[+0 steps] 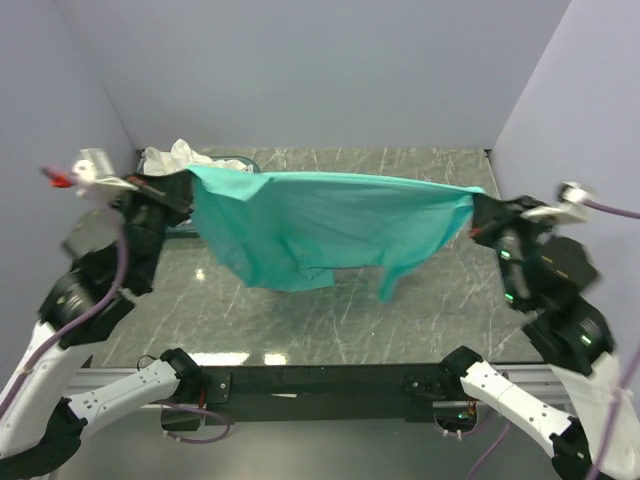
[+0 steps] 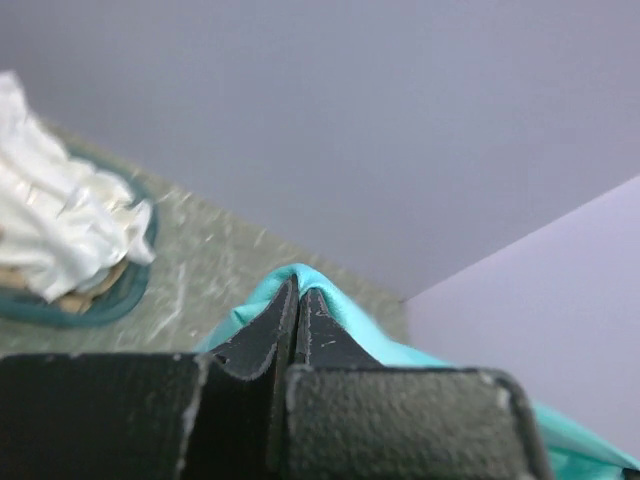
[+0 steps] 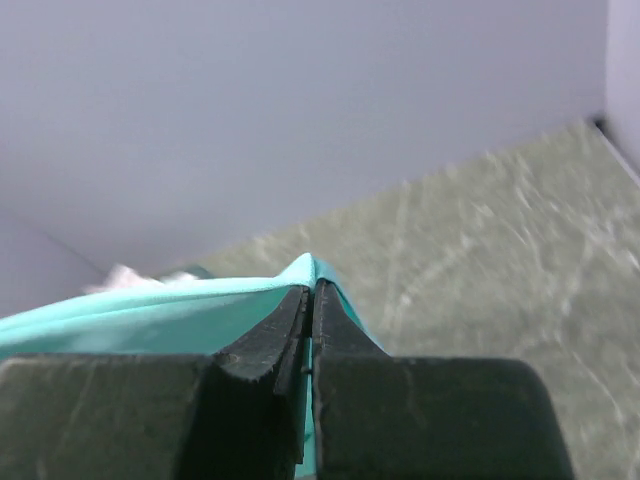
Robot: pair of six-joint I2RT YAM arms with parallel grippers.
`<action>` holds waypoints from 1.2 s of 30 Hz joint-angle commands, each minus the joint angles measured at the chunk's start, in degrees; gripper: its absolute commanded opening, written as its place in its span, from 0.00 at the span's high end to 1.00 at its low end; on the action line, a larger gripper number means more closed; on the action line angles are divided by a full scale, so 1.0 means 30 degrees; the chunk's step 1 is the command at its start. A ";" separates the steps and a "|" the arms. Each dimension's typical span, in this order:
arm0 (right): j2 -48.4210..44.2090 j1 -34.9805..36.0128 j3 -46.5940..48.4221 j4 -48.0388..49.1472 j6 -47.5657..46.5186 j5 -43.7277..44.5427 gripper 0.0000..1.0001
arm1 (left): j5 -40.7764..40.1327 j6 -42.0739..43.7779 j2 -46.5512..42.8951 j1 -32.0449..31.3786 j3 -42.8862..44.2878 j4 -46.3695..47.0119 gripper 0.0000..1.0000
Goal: Fold and stack the t-shirts
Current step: Flatten the tshirt out
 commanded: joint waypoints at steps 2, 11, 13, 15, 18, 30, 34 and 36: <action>-0.1630 -0.0091 0.2673 -0.1250 -0.1330 -0.1647 1.00 | 0.1827 0.3002 -0.0572 0.0092 0.2697 0.1808 0.99; -0.2363 -0.0062 0.7419 -0.3126 -0.1829 -0.3841 1.00 | 0.6894 0.4467 -0.0338 0.0092 0.7271 0.2069 0.99; -0.2364 -0.0091 0.8328 -0.3331 -0.1800 -0.5569 1.00 | 0.7715 0.4556 -0.0103 0.0092 0.8263 0.1982 0.99; -0.2306 -0.0091 0.9088 -0.3593 -0.1655 -0.6391 1.00 | 0.8858 0.4586 0.0217 0.0092 0.9028 0.1575 0.99; -0.2276 -0.0091 0.9648 -0.3829 -0.1391 -0.7477 1.00 | 1.0235 0.4440 0.0540 0.0092 1.0056 0.1425 0.99; -0.0261 -0.0062 0.7105 -0.3480 -0.0951 0.0451 1.00 | 0.4164 0.4819 0.3317 0.0092 0.6521 0.3532 0.99; 0.2113 -0.0207 0.5200 -0.2718 -0.0979 0.5405 1.00 | 0.1017 0.5201 0.6569 0.0179 0.5429 0.4442 0.99; 0.3695 -0.1986 0.4145 -0.2016 -0.0951 0.4487 1.00 | 0.1737 0.4852 0.9117 0.1084 0.5428 0.4385 0.99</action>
